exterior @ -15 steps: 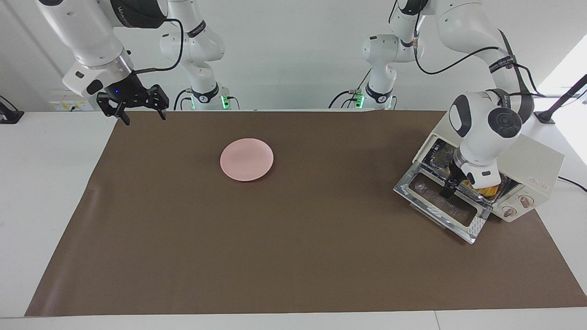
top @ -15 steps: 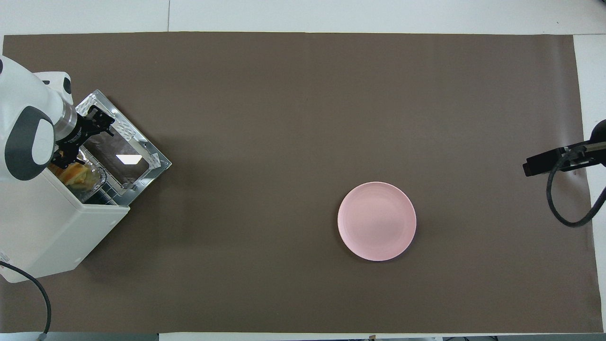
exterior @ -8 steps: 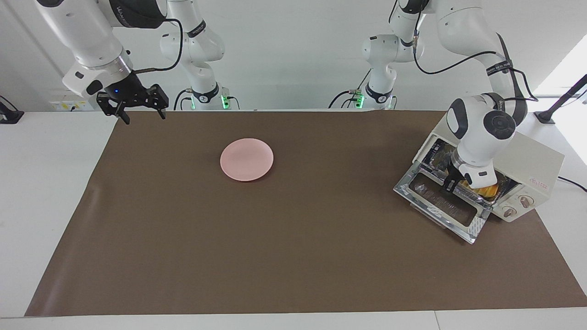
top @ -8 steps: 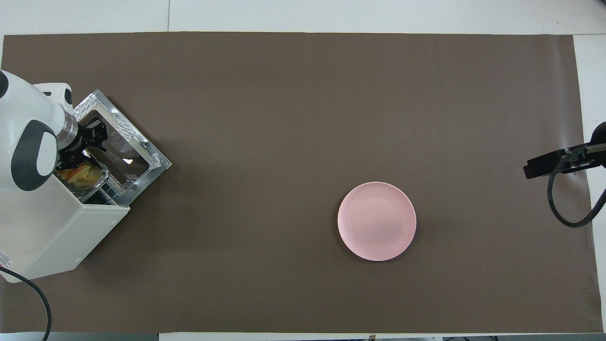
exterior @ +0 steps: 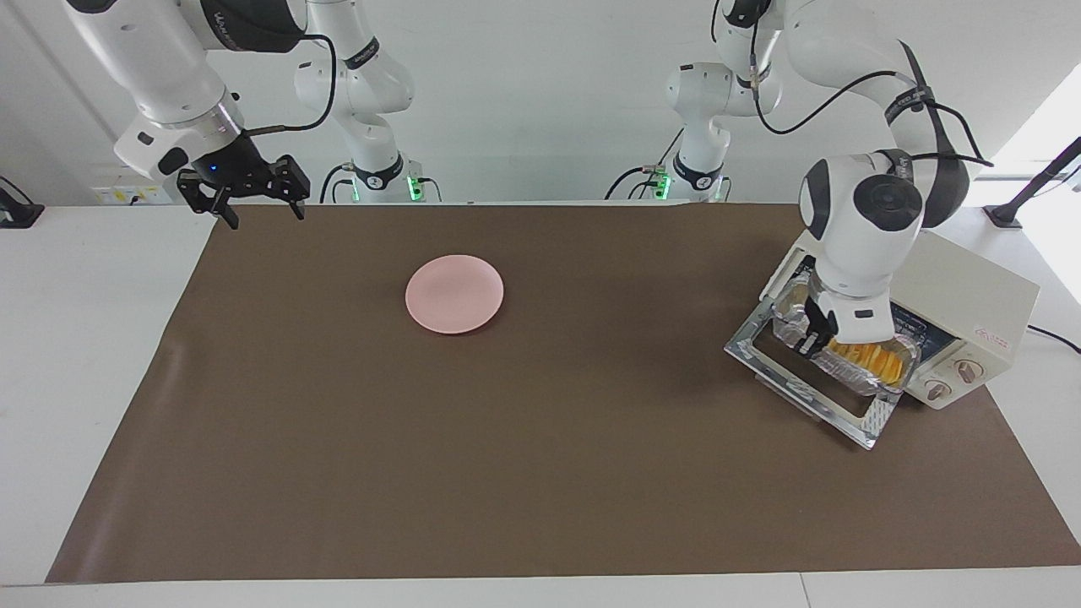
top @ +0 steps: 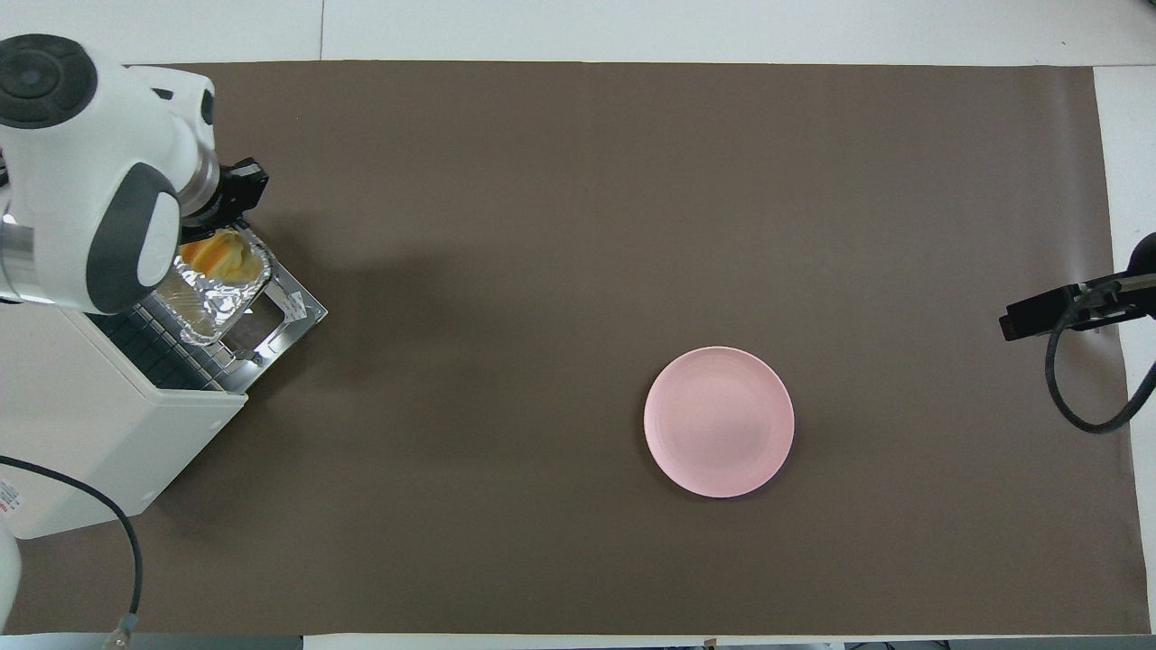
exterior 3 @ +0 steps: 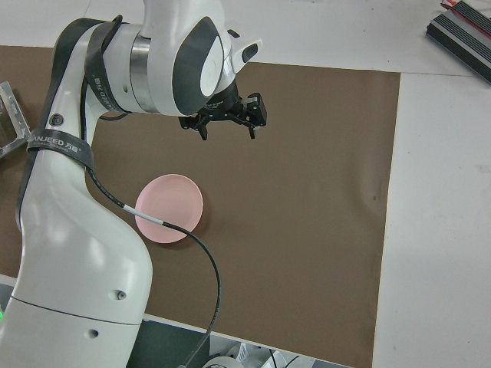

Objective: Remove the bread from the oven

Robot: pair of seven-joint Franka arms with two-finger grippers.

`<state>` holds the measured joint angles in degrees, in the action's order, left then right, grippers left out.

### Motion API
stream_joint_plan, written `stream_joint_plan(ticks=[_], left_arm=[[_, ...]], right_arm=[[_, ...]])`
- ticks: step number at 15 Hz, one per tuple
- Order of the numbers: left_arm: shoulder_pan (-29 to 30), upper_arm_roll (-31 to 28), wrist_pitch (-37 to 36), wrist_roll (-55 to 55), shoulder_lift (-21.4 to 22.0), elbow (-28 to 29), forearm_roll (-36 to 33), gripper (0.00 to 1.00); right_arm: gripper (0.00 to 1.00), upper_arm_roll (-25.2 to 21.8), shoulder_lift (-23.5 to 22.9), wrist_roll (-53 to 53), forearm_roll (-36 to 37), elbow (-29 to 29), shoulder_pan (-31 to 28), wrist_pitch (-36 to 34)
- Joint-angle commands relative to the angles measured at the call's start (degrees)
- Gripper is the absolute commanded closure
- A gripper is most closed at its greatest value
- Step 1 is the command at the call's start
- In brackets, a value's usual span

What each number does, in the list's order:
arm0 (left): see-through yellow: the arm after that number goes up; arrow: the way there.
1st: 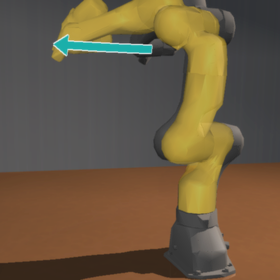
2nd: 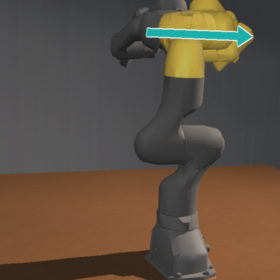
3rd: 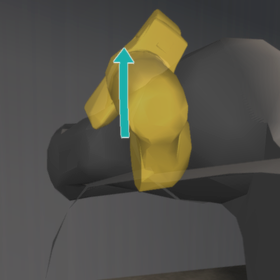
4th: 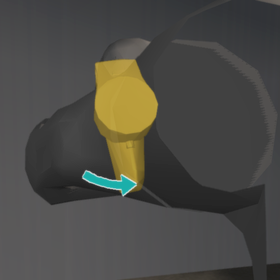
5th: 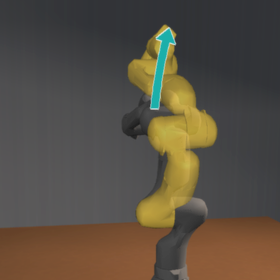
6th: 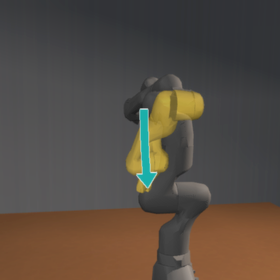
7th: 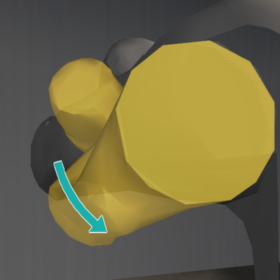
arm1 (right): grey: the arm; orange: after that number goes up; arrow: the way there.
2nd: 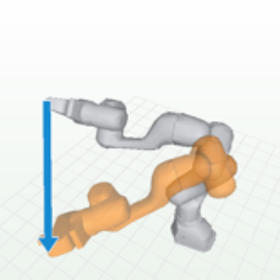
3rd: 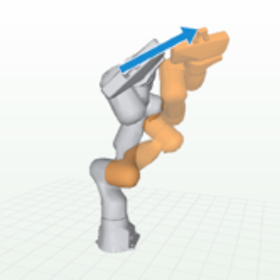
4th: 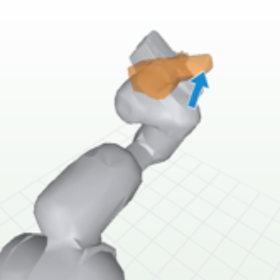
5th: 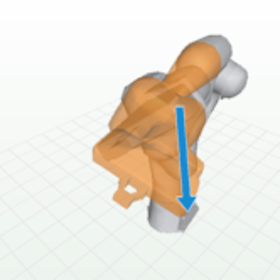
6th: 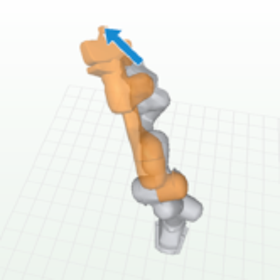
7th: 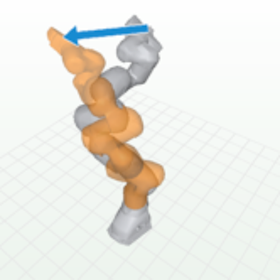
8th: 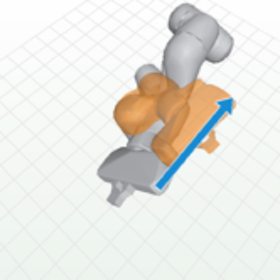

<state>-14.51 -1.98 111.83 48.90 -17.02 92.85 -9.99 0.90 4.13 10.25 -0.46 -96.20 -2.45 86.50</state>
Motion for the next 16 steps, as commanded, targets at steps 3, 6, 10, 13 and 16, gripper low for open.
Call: stream_joint_plan(ticks=[3,6,10,13,16], left_arm=[[-13.5,0.0,1.6,-11.5,-2.7,-2.3,7.1,1.00],[-19.5,0.2,1.6,-16.9,-3.2,-1.8,8.4,1.00],[-26.7,-0.1,6.1,-16.3,-8.6,-1.7,9.3,1.00],[-28.3,0.0,8.4,-14.4,-8.6,1.2,9.4,1.00],[-27.6,0.0,10.2,-13.7,-8.7,1.2,9.5,0.37]], right_arm=[[0.00,0.4,0.1,0.5,-0.9,0.0,-0.5,-0.4],[0.00,0.3,0.1,0.5,-0.8,0.0,-0.6,-0.3],[0.00,0.3,0.2,0.3,-0.8,-0.5,-0.6,-0.2],[0.00,0.3,0.3,0.2,-0.9,-0.8,-0.6,-0.1],[0.00,0.3,0.4,-0.1,-0.9,-0.9,-0.5,-0.1]])
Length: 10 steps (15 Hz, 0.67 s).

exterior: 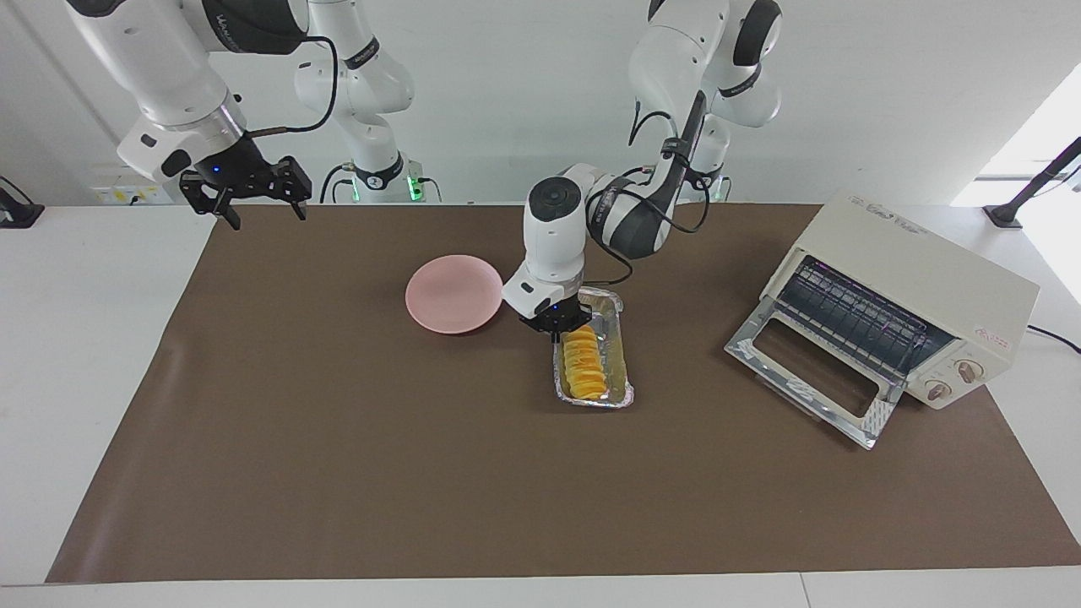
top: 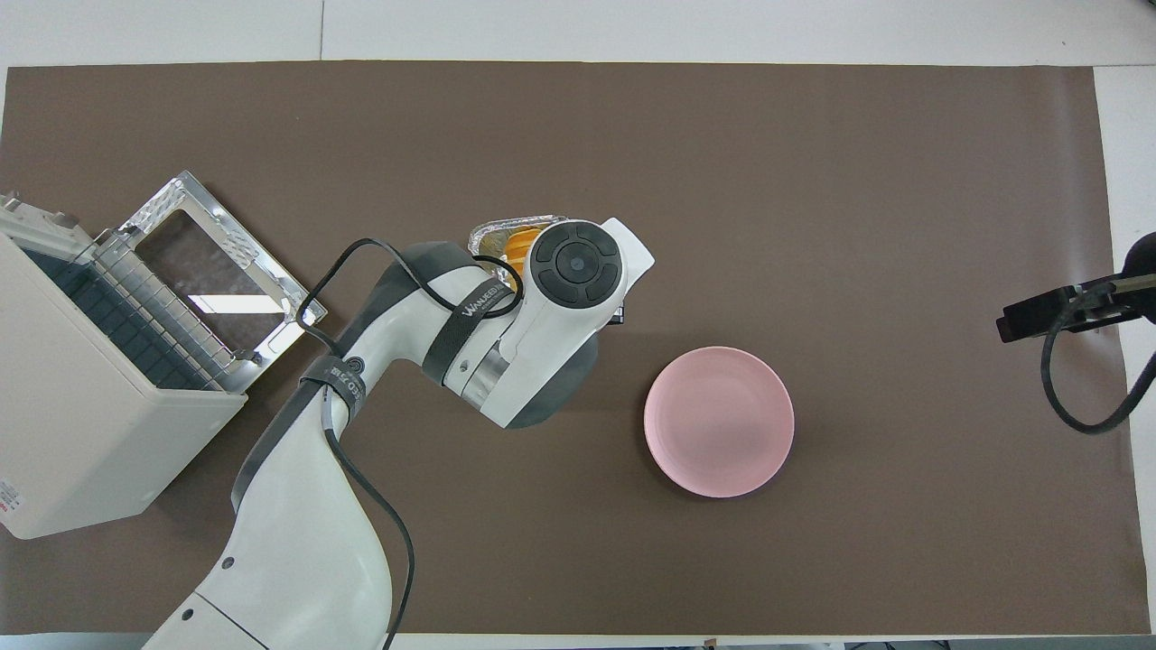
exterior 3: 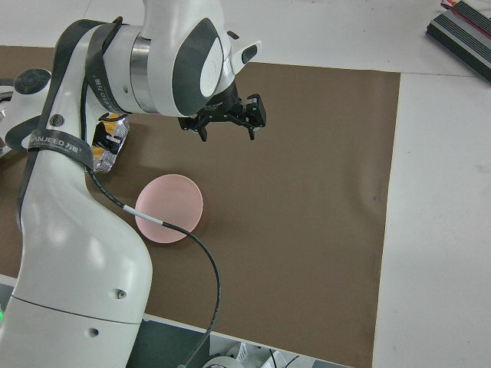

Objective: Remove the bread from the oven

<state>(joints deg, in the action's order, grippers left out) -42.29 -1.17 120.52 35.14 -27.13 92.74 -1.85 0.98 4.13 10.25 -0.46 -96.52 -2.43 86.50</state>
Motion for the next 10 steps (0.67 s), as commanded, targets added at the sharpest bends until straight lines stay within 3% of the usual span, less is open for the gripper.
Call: stream_joint_plan(ticks=[1,3,6,10], left_arm=[[0.3,-0.9,1.1,0.1,1.4,1.0,1.5,0.00],[0.9,-1.5,0.3,0.2,3.0,0.7,1.7,0.00],[7.4,-1.6,-4.7,0.0,9.4,0.4,2.3,0.00],[15.8,-1.6,-14.4,-1.3,16.3,0.4,2.1,0.00]], right_arm=[[0.00,0.3,0.4,-0.1,-0.9,-0.6,-0.5,0.0],[0.00,0.3,0.4,-0.3,-0.9,-0.7,-0.3,0.0],[0.00,1.1,0.8,-3.5,-0.9,-2.0,0.1,1.7],[0.00,6.8,0.5,-12.2,-0.9,-3.4,0.1,5.2]])
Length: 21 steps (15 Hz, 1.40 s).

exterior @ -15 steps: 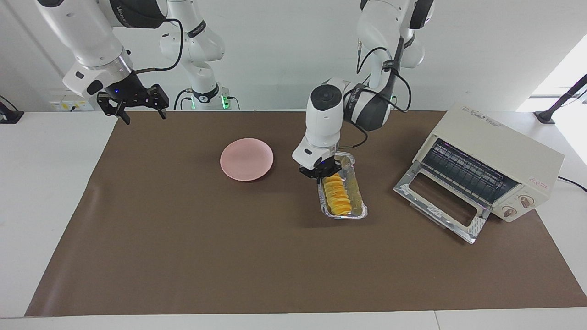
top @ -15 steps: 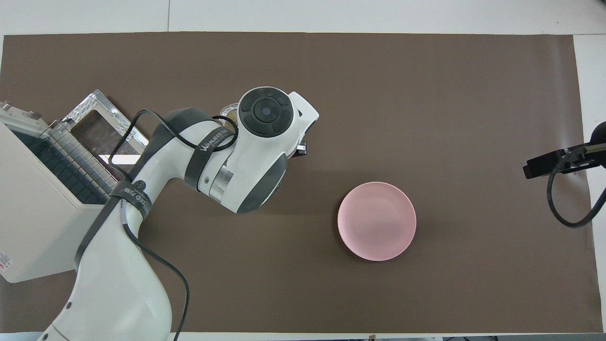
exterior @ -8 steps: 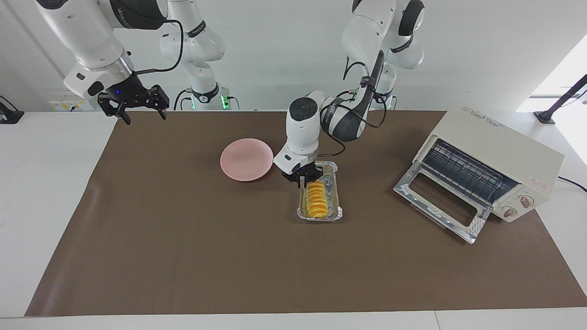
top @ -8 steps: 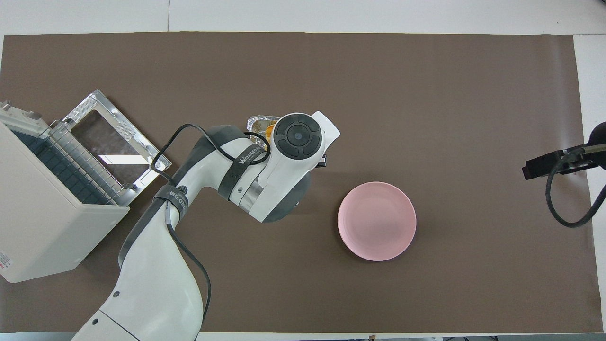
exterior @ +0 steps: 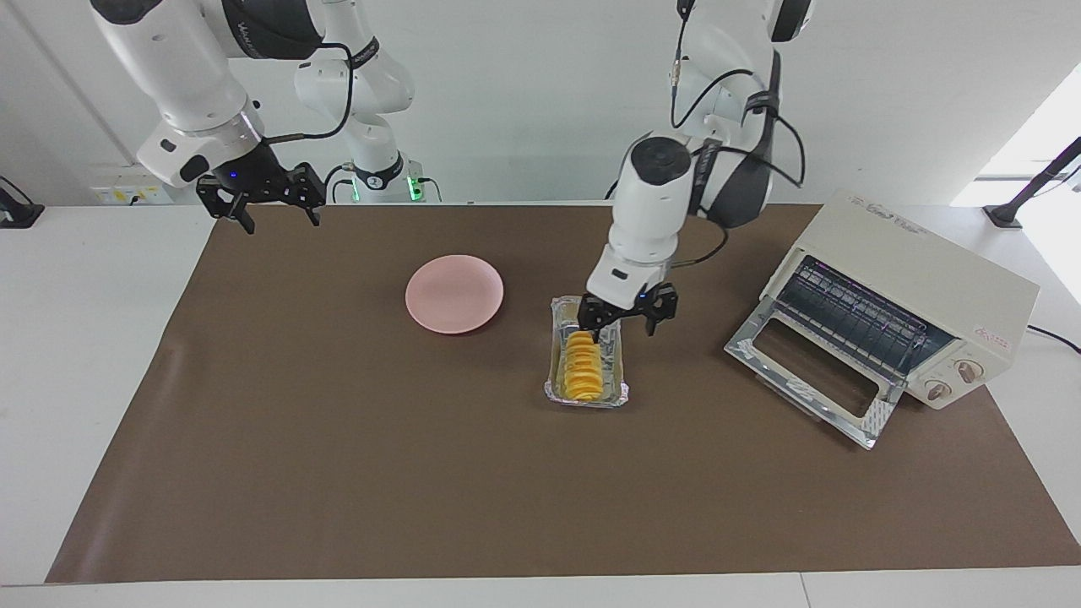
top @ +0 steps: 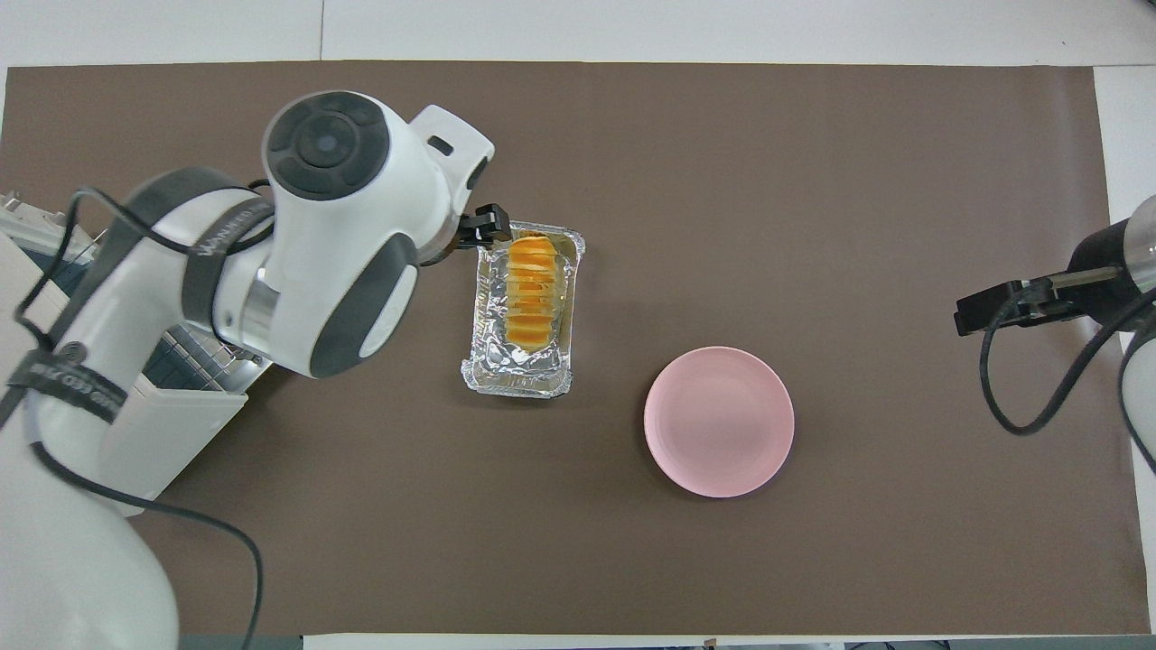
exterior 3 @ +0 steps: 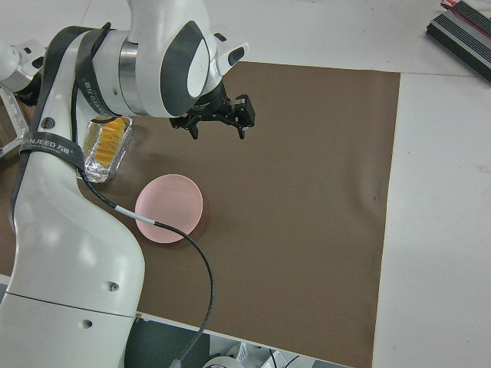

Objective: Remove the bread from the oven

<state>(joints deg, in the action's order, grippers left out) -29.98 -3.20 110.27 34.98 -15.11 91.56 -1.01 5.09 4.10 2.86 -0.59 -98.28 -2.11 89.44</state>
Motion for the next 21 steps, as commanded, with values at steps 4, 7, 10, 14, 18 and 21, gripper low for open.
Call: stream_joint_plan(ticks=[4,7,10,14,18,21], left_arm=[[13.3,0.5,-14.0,-12.1,11.0,1.8,1.4,0.00],[19.9,0.5,-17.9,-17.5,13.4,1.7,1.4,0.00],[21.3,0.5,-19.8,-18.3,14.9,3.6,1.4,0.00],[21.6,0.4,-19.6,-25.2,16.7,6.8,1.4,0.00],[23.3,0.6,-21.8,-27.2,15.8,4.3,1.4,0.00],[23.0,0.6,-21.7,-27.7,16.0,4.7,1.4,0.00]], right_arm=[[0.00,10.2,-4.7,-15.7,-0.7,-1.6,-0.3,9.0],[0.00,15.4,-9.6,-27.4,-0.6,-1.2,2.2,16.3],[0.00,15.1,-16.8,-38.5,1.3,1.1,9.6,21.7],[0.00,14.9,-28.7,-52.4,6.7,9.2,17.9,22.9],[0.00,14.9,-34.9,-59.5,13.2,9.0,21.1,27.7],[0.00,14.9,-36.9,-59.7,13.4,8.8,21.4,28.5]])
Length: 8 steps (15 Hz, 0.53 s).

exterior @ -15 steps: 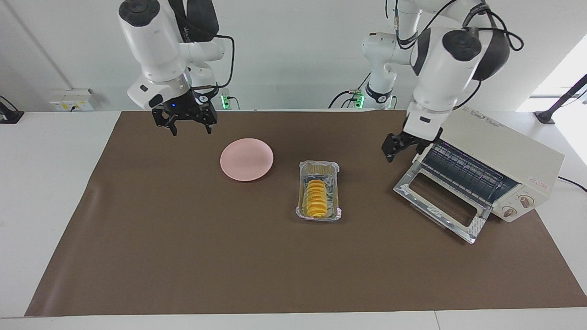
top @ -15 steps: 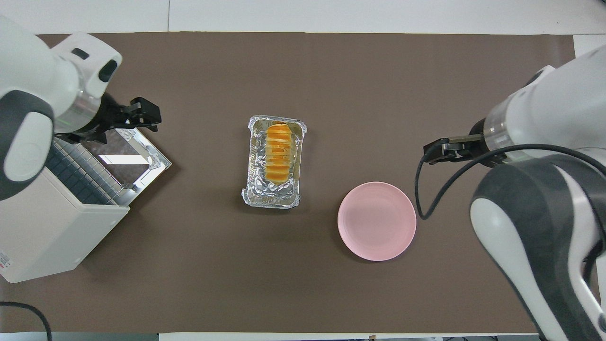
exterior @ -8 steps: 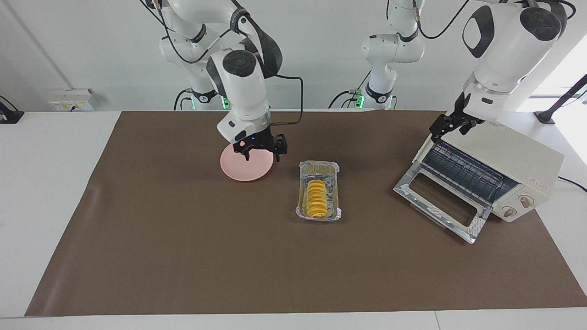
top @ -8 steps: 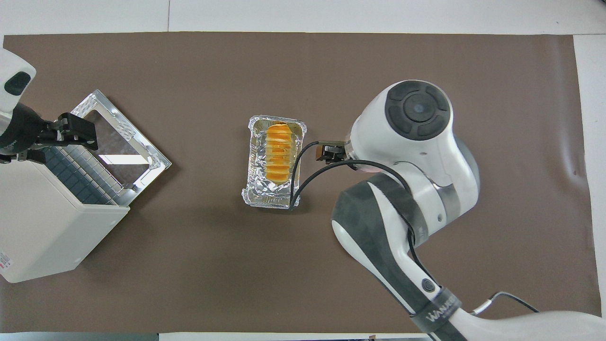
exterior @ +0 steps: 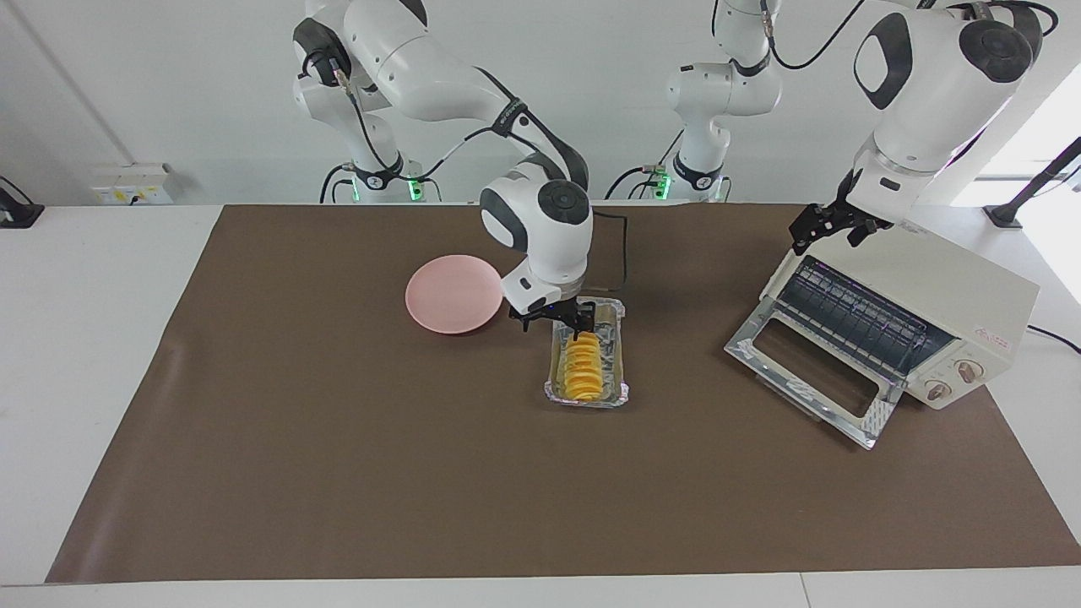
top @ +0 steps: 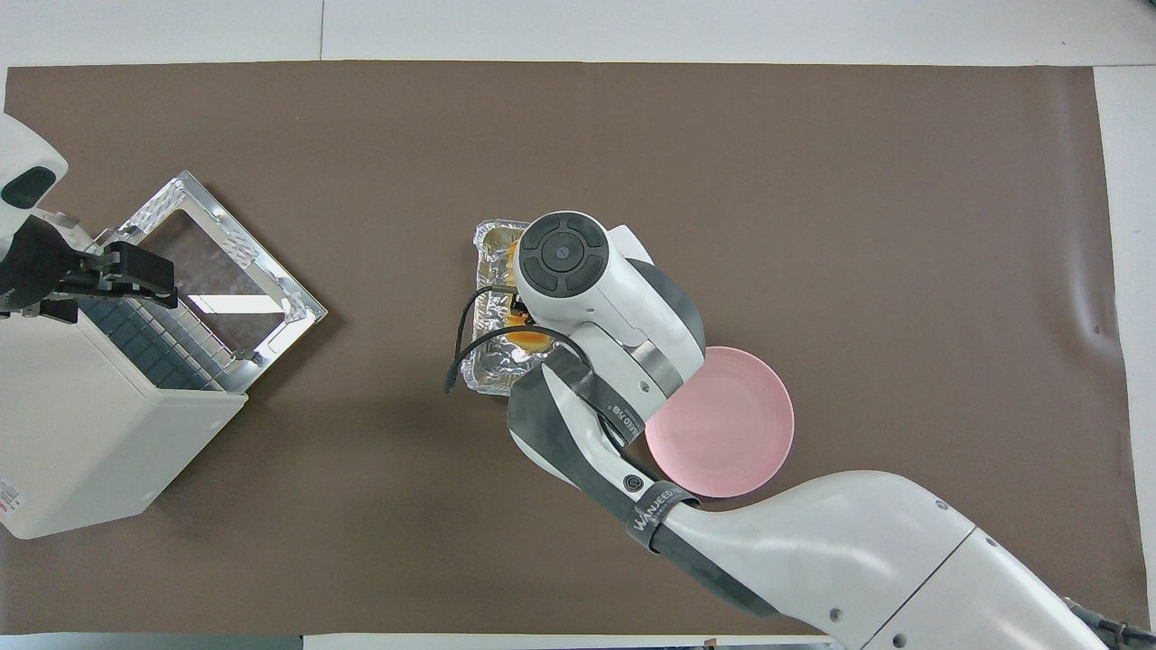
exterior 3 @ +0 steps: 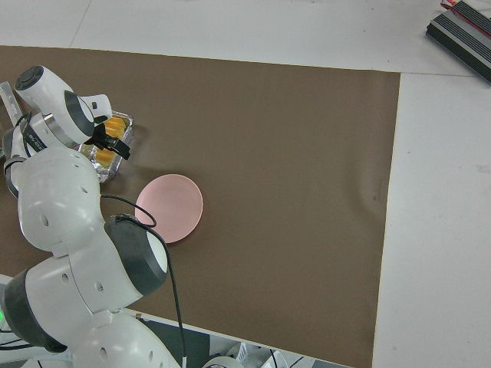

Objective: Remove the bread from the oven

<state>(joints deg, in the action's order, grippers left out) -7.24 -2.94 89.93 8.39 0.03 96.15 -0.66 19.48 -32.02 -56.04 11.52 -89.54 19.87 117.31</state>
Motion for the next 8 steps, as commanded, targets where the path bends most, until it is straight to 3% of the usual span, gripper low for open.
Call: stream_joint_plan(ticks=[1,3,4,5,6,8], left_arm=[[0.3,0.3,-1.2,-1.1,0.8,0.1,1.0,0.00],[0.4,0.3,-1.2,-1.3,1.0,0.4,1.0,0.00],[0.3,0.3,-1.1,-1.3,0.9,0.4,1.0,0.00],[0.3,0.3,-0.9,-1.3,0.9,0.3,1.0,0.00],[0.3,0.3,-1.1,-1.4,1.0,0.0,1.0,0.00],[0.2,0.4,-1.7,-2.2,1.5,-0.3,1.0,0.00]], right_arm=[[0.00,0.4,-0.8,-0.8,1.4,0.1,-0.6,0.5],[0.00,0.4,-1.0,-0.8,1.5,-0.4,-0.7,1.1],[0.04,0.3,-1.0,-0.8,1.5,-1.1,-0.7,2.0],[0.15,0.1,-1.0,-0.8,1.5,-2.0,-0.8,3.3],[0.36,0.0,-0.9,-0.8,1.5,-3.1,-0.7,4.7],[1.00,0.0,-0.9,-0.8,1.5,-3.3,-0.7,6.3]])
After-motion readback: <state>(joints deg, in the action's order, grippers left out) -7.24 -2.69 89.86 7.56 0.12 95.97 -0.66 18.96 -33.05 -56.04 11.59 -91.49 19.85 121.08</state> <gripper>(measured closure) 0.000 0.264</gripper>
